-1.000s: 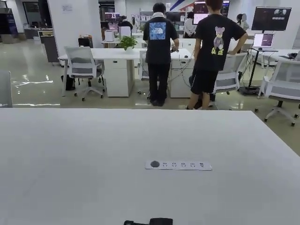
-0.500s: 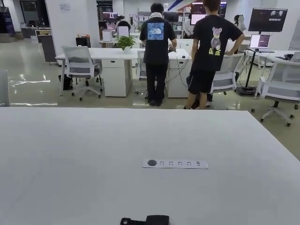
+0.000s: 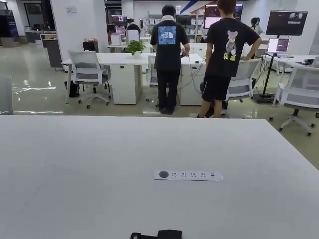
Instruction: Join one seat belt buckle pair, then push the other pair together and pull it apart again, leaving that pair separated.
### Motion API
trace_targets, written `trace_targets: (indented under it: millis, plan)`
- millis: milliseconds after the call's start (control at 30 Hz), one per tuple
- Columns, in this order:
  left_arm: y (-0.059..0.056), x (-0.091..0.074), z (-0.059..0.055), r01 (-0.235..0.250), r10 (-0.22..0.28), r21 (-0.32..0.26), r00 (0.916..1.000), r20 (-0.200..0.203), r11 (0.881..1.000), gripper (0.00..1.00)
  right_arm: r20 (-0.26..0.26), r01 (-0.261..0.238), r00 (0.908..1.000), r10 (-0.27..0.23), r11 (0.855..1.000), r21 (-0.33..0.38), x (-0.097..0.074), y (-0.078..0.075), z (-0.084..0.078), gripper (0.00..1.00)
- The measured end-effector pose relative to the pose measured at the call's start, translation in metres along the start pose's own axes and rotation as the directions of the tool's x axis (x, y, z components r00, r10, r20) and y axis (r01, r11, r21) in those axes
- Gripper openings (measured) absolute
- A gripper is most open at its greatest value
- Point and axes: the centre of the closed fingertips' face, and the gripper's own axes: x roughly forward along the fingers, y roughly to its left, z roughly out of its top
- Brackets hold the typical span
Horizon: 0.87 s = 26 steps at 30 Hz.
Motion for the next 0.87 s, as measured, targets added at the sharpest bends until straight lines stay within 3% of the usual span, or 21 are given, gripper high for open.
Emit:
trace_targets:
  millis: [867]
  plan:
    - [0.0001, 0.0049, 0.0030, 0.005, -0.005, -0.017, 1.0000, 0.001, 1.000, 0.97, -0.008, -0.013, 0.9999, 0.013, 1.000, 0.020, 0.0052, 0.0010, -0.0038, 0.94]
